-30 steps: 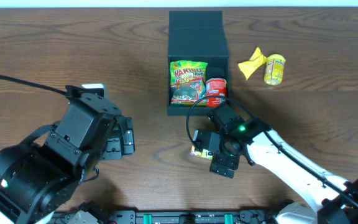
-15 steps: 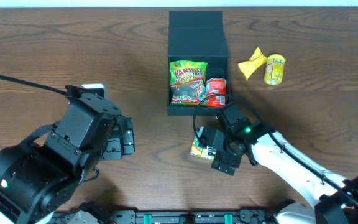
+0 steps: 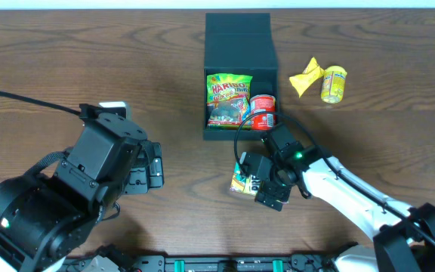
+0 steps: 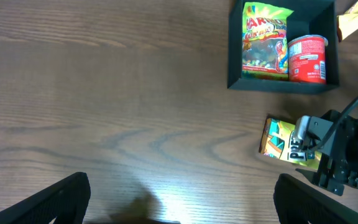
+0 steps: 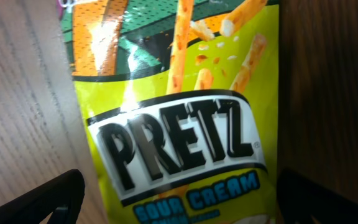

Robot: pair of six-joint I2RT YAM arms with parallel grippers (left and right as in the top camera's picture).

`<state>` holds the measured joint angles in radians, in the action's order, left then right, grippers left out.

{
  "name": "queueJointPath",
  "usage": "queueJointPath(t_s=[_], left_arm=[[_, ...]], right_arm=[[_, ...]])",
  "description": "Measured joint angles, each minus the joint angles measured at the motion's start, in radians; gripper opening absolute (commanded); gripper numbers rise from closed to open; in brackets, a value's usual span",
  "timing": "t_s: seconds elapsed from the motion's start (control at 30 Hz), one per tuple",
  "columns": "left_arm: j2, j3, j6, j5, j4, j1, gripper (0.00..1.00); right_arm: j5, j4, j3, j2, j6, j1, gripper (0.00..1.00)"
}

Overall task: Pack container
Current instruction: 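Grasp the Pretz box with the right gripper and lift it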

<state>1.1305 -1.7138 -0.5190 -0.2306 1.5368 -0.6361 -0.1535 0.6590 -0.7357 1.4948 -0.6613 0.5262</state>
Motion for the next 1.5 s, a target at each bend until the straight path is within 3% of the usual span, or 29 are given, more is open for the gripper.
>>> queueJointPath(t_s=[0.43,0.67,0.7,0.73,0.87,1.03,1.3,1.5], left_arm=[[0.000,0.000,0.000,0.000,0.000,0.000,0.95],[0.000,0.000,0.000,0.000,0.000,0.000,0.95],[0.000,0.000,0.000,0.000,0.000,0.000,0.95],[0.000,0.000,0.000,0.000,0.000,0.000,0.95],[0.000,0.000,0.000,0.000,0.000,0.000,0.95],[0.000,0.000,0.000,0.000,0.000,0.000,0.95],[0.000,0.000,0.000,0.000,0.000,0.000,0.95],[0.000,0.000,0.000,0.000,0.000,0.000,0.95]], right_arm=[[-0.005,-0.022,0.000,0.018,0.050,-0.002,0.99],[-0.007,-0.021,0.000,0.018,0.075,-0.002,0.89],[-0.007,-0.019,0.000,0.018,0.077,-0.002,0.83],[-0.007,-0.019,0.000,0.018,0.078,-0.002,0.70],[-0.008,-0.017,0.000,0.018,0.095,-0.003,0.72],[-0.009,-0.017,0.000,0.018,0.098,-0.002,0.64],[-0.011,-0.047,0.000,0.016,0.110,-0.002,0.64],[-0.013,-0.055,0.000,-0.007,0.121,-0.003,0.56]])
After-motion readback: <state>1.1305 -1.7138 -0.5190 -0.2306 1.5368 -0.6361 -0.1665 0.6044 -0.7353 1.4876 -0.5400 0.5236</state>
